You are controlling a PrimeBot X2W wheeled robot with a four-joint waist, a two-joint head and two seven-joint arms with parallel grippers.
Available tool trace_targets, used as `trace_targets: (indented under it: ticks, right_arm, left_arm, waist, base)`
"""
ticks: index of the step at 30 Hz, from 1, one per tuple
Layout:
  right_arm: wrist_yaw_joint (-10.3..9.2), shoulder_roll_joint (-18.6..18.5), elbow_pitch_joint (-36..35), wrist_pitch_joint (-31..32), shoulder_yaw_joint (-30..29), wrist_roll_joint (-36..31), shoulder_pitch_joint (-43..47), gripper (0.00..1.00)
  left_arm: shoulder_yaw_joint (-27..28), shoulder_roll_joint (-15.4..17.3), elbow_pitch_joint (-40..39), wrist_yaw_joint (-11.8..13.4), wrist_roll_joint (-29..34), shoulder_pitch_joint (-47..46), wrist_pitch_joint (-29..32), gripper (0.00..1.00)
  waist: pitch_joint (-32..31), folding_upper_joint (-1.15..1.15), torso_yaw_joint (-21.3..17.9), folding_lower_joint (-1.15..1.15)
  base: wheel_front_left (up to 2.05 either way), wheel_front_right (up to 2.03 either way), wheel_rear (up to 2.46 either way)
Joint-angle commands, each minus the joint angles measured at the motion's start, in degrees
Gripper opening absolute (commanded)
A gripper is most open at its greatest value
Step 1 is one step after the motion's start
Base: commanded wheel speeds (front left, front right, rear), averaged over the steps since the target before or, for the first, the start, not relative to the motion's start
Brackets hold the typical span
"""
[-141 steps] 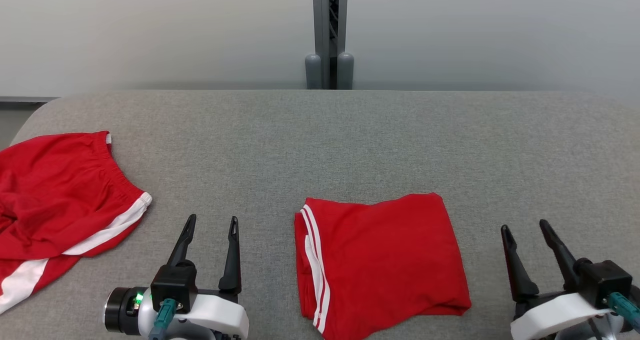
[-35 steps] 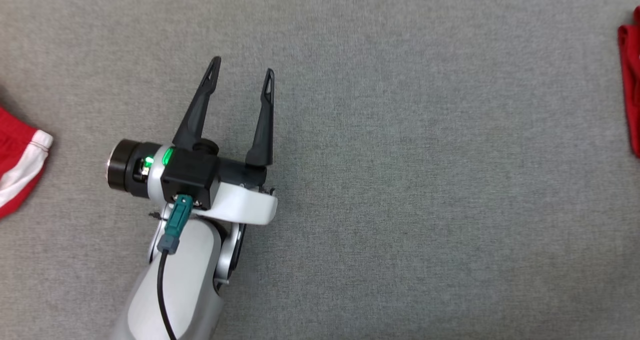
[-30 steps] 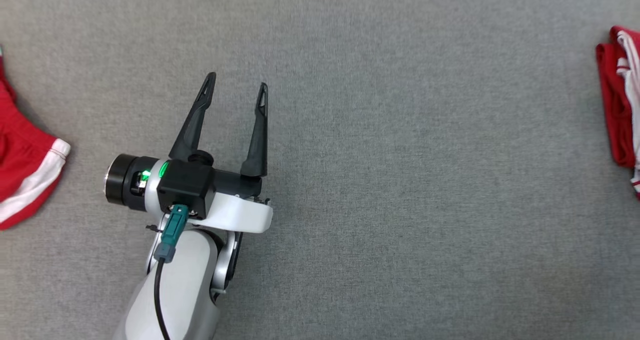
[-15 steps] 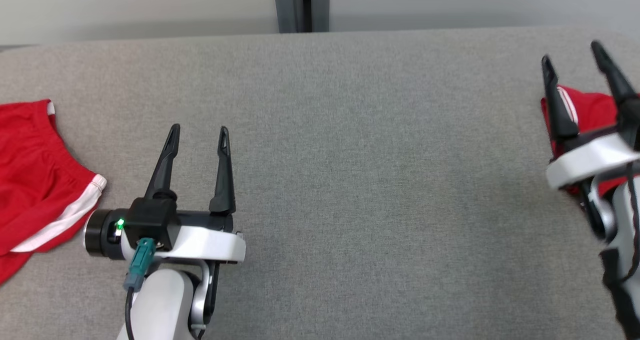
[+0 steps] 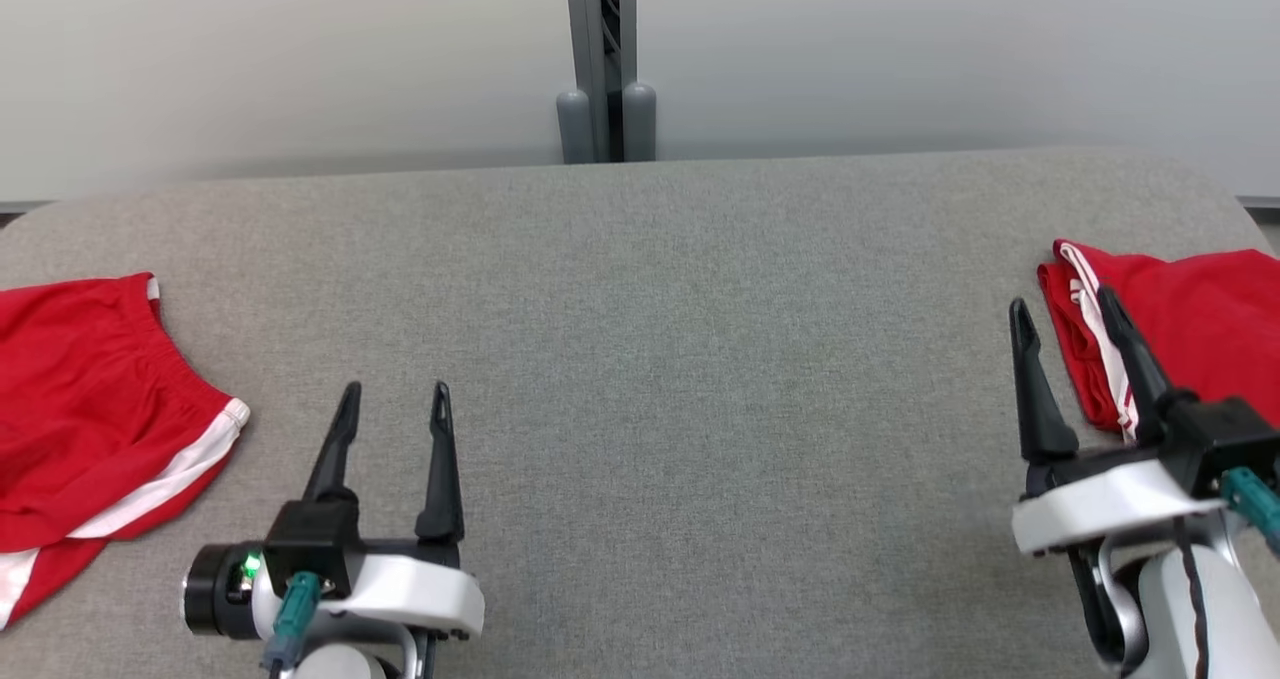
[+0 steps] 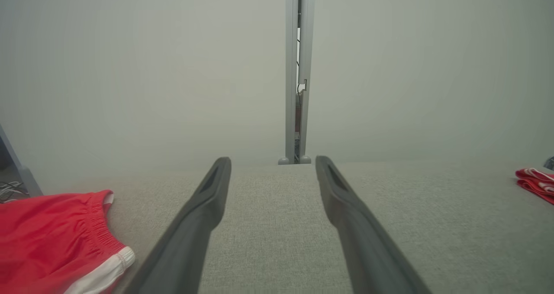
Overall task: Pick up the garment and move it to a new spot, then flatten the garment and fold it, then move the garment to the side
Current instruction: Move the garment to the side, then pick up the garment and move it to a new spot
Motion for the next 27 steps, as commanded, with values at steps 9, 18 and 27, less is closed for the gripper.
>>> trace_targets:
  ticks: [9,18,27]
  right_arm:
    - [-0.01,0.4,0.3,-0.1,0.2,1.5,6.6,1.0]
    - [-0.01,0.4,1.0,-0.1,-0.2,2.4,5.9,1.0]
    - [-0.01,0.4,1.7,-0.1,-0.1,3.0,6.2,1.0]
  left_arm:
    - [-1.4,0.2,0.8,0.6,0.0,3.0,-0.1,1.0]
    - [-0.9,0.2,0.8,0.3,0.1,2.8,-0.1,1.0]
    - [-1.3,0.2,0.5,0.2,-0.3,1.6,-0.1,1.0]
  waist:
    - [-2.6,0.0,0.6,0.0]
    - [-2.6,0.0,0.9,0.0]
    - [-1.9,0.0,3.2,0.0]
  base:
    - [0.0,0.0,0.0]
    - [0.0,0.0,0.0]
    - [0.0,0.0,0.0]
